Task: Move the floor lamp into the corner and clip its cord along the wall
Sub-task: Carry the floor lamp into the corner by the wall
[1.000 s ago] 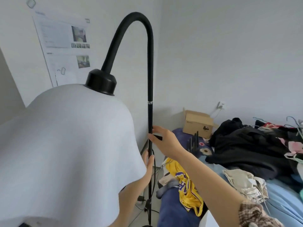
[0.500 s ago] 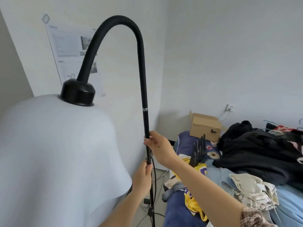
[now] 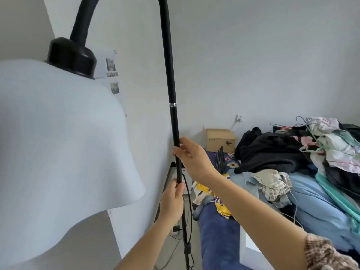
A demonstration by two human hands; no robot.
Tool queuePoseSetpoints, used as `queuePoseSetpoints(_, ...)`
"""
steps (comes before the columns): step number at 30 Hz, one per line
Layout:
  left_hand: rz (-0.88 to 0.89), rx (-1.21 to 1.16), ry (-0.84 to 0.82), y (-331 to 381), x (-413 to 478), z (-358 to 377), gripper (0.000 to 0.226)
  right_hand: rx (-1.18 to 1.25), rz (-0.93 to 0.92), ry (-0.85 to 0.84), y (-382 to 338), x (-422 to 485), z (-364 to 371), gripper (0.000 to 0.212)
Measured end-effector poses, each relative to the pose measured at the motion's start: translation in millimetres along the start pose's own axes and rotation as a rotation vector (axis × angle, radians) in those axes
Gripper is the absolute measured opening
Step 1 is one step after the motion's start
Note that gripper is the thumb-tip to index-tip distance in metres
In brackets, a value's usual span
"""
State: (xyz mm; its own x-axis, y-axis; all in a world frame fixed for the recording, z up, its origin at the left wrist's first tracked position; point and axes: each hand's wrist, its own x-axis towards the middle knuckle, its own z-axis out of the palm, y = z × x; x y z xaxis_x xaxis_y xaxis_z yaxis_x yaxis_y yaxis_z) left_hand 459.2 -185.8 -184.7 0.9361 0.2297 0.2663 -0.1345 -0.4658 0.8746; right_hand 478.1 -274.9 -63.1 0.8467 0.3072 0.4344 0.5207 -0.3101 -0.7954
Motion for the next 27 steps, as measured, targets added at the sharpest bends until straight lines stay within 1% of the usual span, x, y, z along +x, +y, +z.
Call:
queuePoseSetpoints(4,0.058,-0.058,-0.121,10,-52,-33,0.026,-0.068,0.03,0.134,-43,-56,10,0.013)
queuePoseSetpoints(6,0.082,-0.098,-0.198,13,-78,-44,0.024,-0.082,0.061,0.2,-62,-87,15,0.016)
queuePoseSetpoints(9,0.13,-0.104,-0.305,16,-115,-51,0.018,-0.114,0.115,0.291,-84,-132,14,0.019)
queuePoseSetpoints(12,0.174,-0.154,-0.438,22,-145,-48,0.017,-0.132,0.143,0.377,-100,-172,1,0.019)
queuePoseSetpoints(15,0.232,-0.151,-0.561,32,-175,-39,0.019,-0.166,0.162,0.45,-112,-212,-17,0.018)
queuePoseSetpoints(17,0.261,-0.151,-0.615,42,-196,-28,0.023,-0.193,0.191,0.486,-118,-238,-32,0.024)
queuePoseSetpoints(19,0.278,-0.156,-0.659,53,-221,-14,0.025,-0.217,0.236,0.526,-122,-265,-50,0.025)
queuePoseSetpoints(24,0.342,-0.217,-0.816,95,-293,27,0.023,-0.234,0.336,0.638,-129,-344,-101,0.021)
queuePoseSetpoints(27,0.361,-0.244,-0.911,123,-341,58,0.02,-0.306,0.38,0.708,-134,-396,-138,0.026)
